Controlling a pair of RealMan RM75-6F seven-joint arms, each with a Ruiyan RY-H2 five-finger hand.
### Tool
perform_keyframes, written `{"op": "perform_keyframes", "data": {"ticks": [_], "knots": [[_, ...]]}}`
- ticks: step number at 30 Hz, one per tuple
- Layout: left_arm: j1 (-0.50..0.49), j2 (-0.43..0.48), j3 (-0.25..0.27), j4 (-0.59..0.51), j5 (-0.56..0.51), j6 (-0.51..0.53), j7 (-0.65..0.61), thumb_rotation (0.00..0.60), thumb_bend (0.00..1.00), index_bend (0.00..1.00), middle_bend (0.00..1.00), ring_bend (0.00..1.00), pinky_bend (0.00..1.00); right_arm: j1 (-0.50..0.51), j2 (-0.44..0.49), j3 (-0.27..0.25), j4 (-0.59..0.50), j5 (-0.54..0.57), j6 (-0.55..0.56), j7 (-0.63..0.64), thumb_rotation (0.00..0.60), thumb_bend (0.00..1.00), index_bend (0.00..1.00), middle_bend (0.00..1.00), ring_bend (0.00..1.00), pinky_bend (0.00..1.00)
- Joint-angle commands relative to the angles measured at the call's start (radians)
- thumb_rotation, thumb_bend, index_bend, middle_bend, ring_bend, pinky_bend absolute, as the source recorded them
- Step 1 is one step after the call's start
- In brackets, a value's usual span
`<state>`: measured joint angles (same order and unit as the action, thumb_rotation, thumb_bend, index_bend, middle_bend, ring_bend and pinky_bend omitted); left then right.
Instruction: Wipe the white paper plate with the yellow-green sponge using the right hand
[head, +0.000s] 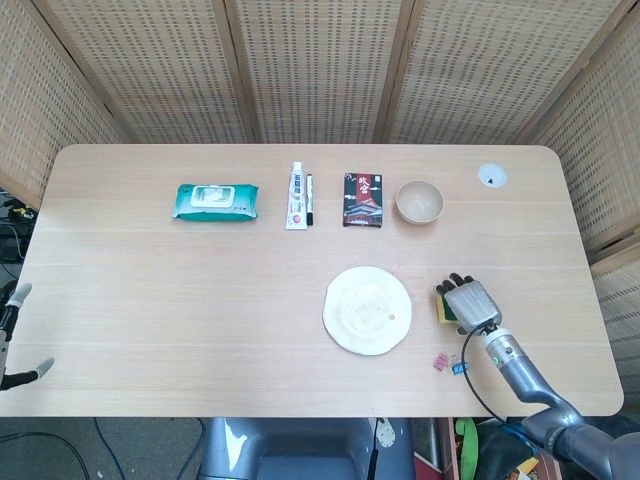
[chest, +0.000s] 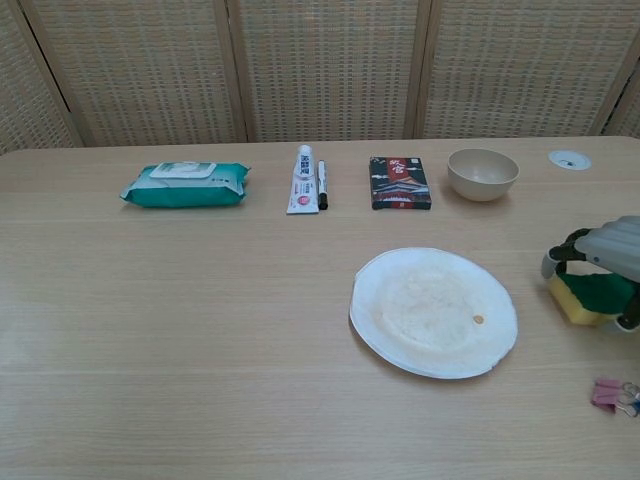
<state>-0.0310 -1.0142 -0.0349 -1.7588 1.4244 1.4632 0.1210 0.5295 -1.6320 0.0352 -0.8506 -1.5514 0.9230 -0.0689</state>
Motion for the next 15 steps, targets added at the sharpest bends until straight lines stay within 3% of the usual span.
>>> {"op": "perform_keyframes", "data": {"ticks": [1, 3, 9, 12, 15], "knots": [[-0.001, -0.001, 0.001, 0.001, -0.001, -0.003, 0.002, 0.6, 0.0, 0.0, 0.0, 0.0, 0.0, 0.01, -0.015, 0.0, 0.018, 0.004, -0.006, -0.007, 0.6, 0.2, 0.36, 0.42, 0.29, 0.49], [-0.002, -0.002, 0.002, 0.001, -0.003, -0.005, 0.002, 0.6, 0.0, 0.0, 0.0, 0.0, 0.0, 0.014, -0.023, -0.001, 0.032, 0.001, 0.002, -0.011, 0.6, 0.21, 0.38, 0.46, 0.33, 0.54], [-0.003, -0.001, 0.002, 0.0, -0.003, -0.004, 0.0, 0.6, 0.0, 0.0, 0.0, 0.0, 0.0, 0.015, -0.023, -0.002, 0.024, -0.018, 0.067, 0.006, 0.6, 0.24, 0.39, 0.49, 0.36, 0.56], [-0.005, 0.001, 0.003, 0.0, -0.003, -0.008, -0.002, 0.6, 0.0, 0.0, 0.0, 0.0, 0.0, 0.014, 0.004, 0.003, -0.024, -0.031, 0.115, 0.028, 0.6, 0.26, 0.39, 0.49, 0.37, 0.56], [-0.008, 0.001, 0.005, 0.002, -0.003, -0.013, -0.002, 0.6, 0.0, 0.0, 0.0, 0.0, 0.0, 0.017, 0.056, 0.02, -0.142, -0.037, 0.162, 0.072, 0.6, 0.26, 0.39, 0.49, 0.37, 0.56]]}}
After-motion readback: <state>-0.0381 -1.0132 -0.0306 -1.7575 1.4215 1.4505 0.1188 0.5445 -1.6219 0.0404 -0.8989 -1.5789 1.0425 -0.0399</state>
